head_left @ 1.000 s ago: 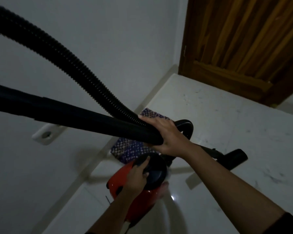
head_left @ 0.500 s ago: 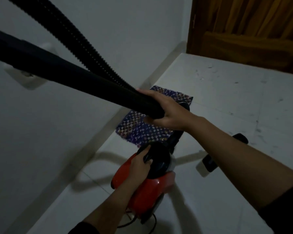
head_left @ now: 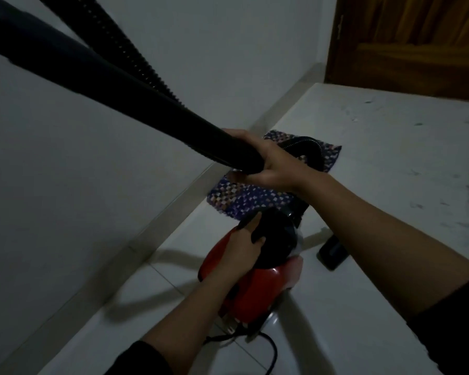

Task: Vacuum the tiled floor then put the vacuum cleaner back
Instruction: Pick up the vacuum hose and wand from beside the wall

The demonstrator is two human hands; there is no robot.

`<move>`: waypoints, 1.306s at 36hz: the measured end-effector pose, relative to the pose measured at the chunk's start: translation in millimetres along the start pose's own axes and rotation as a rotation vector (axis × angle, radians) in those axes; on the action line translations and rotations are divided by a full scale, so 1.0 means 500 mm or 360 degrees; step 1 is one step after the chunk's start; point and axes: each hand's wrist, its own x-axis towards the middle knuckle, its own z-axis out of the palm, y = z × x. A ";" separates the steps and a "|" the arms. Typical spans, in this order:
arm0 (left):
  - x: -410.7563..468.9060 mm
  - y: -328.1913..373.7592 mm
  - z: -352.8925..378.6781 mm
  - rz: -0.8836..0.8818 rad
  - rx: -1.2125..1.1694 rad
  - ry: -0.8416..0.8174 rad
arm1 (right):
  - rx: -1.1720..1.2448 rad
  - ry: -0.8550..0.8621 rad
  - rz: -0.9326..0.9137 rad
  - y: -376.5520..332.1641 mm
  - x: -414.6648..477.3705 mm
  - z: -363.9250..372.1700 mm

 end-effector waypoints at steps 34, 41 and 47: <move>-0.125 -0.228 0.096 -0.0596 -0.0775 0.0686 | 0.0047 0.0054 -0.0085 0.038 0.021 0.039; -0.112 -0.232 0.102 -0.0645 -0.0573 0.0601 | 0.0024 0.0074 -0.0093 0.033 0.018 0.035; -0.102 -0.220 0.099 -0.0682 -0.0511 0.0574 | 0.0034 0.0089 -0.0077 0.015 0.013 0.044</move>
